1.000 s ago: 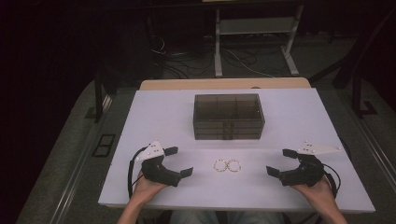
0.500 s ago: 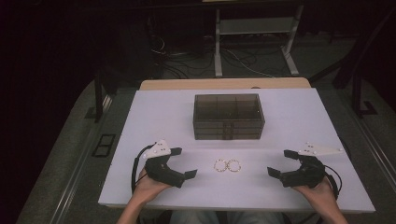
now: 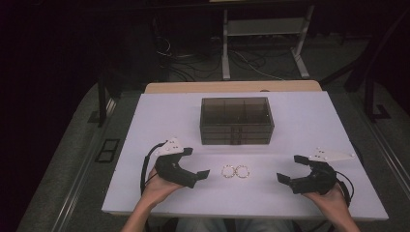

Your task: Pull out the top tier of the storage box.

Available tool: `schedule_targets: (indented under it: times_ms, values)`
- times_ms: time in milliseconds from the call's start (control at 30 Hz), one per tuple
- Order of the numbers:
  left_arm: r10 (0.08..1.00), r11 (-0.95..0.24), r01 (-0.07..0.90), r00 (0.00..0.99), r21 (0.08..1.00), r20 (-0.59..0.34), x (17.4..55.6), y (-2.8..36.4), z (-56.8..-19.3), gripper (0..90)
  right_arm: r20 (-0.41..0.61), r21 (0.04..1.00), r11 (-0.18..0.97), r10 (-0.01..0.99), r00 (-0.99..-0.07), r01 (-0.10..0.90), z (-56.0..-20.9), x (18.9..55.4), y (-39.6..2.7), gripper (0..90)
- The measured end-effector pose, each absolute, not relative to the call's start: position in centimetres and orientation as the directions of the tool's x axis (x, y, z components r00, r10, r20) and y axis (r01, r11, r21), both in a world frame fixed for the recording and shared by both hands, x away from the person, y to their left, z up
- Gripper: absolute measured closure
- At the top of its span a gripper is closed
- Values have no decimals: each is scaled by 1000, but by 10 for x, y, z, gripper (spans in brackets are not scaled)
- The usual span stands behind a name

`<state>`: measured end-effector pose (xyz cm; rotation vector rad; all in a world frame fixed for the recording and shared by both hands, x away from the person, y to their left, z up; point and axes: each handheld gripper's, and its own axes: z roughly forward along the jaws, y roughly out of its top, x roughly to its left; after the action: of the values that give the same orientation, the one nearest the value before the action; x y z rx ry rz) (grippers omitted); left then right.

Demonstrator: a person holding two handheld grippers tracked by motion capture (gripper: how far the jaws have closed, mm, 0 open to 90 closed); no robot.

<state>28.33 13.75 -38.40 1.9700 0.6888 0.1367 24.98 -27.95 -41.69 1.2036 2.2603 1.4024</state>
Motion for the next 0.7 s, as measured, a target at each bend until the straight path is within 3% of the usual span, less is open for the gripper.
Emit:
schedule_targets:
  times_ms: [700]
  values:
    - [520,-318,440,821,840,-234,298,112,-375,0,215,827,214,734,-644,520,-417,250,-279,3]
